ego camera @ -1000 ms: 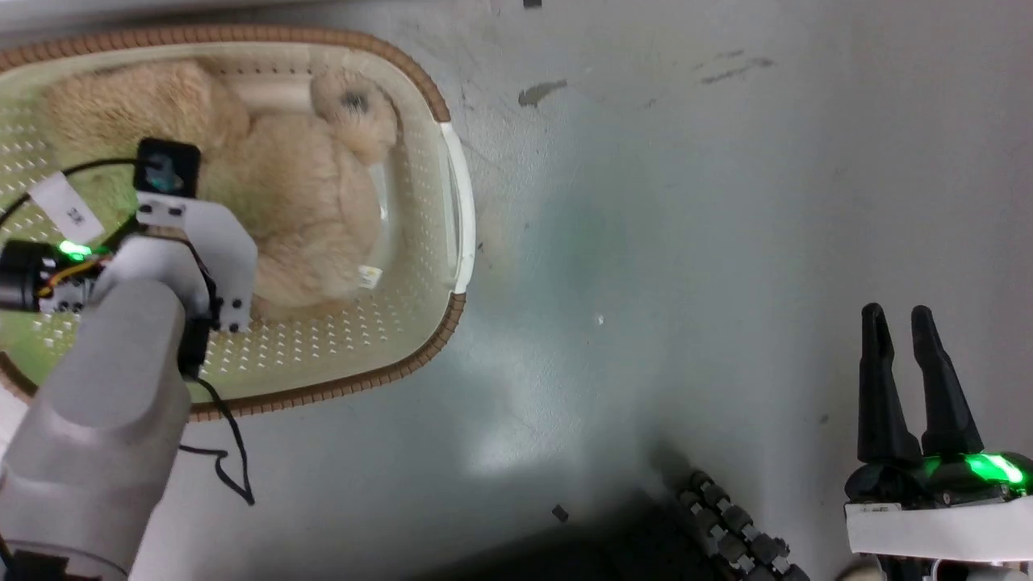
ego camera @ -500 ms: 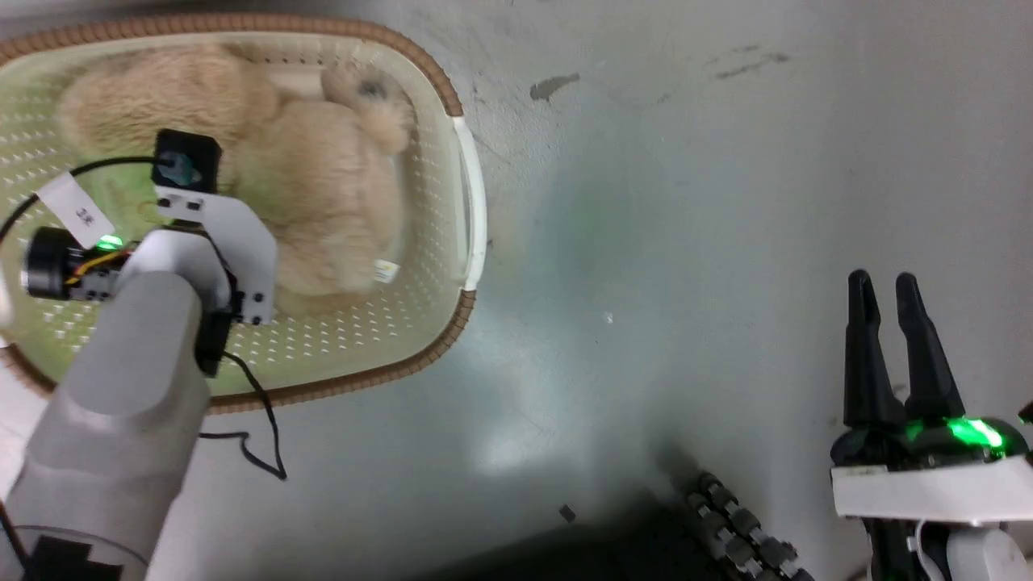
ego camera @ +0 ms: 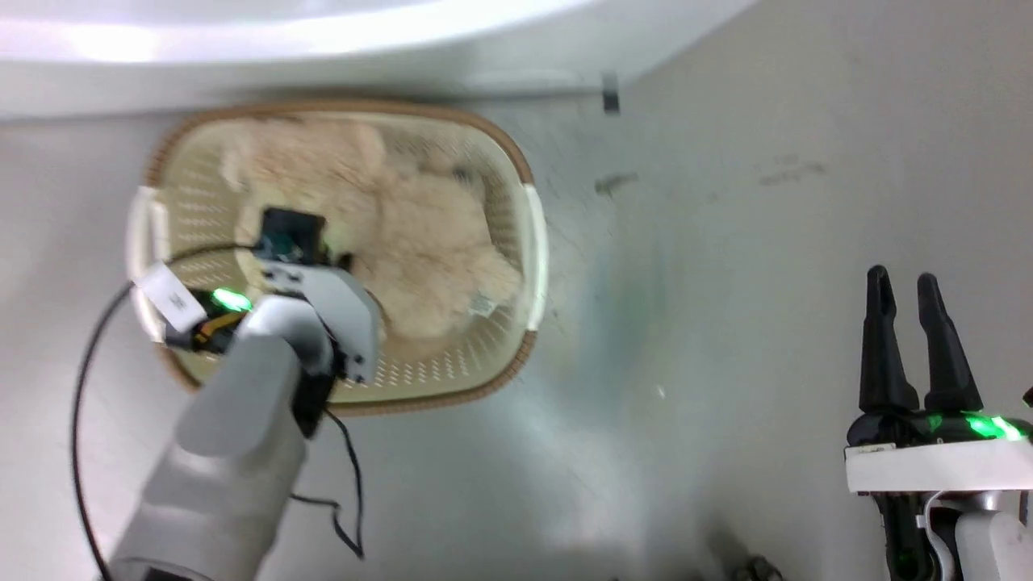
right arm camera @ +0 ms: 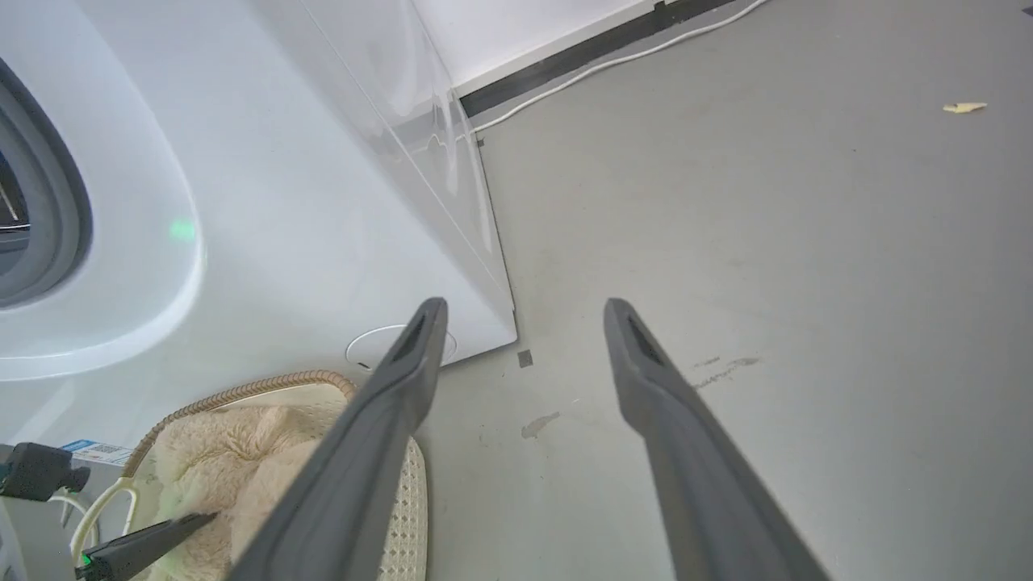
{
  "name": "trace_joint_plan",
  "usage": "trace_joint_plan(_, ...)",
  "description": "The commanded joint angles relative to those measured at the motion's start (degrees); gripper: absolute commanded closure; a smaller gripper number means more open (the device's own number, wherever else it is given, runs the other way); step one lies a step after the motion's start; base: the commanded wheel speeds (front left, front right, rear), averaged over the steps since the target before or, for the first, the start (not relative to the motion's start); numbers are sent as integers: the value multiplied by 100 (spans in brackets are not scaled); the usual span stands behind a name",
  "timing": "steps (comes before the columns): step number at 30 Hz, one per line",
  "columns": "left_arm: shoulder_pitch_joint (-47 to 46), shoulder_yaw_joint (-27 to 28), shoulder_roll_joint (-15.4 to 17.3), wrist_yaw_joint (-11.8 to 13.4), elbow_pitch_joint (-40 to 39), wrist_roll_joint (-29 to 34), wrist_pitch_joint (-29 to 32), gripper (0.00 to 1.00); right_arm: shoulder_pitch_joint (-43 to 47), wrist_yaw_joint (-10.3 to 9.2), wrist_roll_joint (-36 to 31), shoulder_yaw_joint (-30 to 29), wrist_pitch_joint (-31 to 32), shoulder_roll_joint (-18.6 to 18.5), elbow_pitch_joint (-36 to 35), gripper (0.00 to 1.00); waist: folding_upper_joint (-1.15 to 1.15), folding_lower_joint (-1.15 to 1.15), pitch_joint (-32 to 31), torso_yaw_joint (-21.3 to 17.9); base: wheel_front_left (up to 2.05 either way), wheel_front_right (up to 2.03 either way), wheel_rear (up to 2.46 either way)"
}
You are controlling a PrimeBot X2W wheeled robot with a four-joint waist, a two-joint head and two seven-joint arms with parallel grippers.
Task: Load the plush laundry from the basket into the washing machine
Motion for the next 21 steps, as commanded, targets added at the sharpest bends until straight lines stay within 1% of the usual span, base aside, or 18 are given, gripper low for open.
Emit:
trace_joint_plan(1,98,-4,-53,-35,33,-50,-112,100,-36,-4,-51,-36,-25,-3,58,0,0,0,-503,337,0,0,0)
trace_joint_plan(5,344,7,-246,-110,146,-182,-425,100,38,-4,-139,-125,-25,-3,237,0,0,0,-997,533,0,0,0)
trace_joint_plan(15,1078,-2,-589,-197,203,-393,-1280,100,453,-4,-203,-231,-25,-3,619,0,0,0,-2244,906,0,0,0)
trace_joint_plan(21,1431,0,-718,-239,32,-515,-1545,100,746,-4,-233,-352,-25,-3,765,0,0,0,-2809,1054,0,0,0)
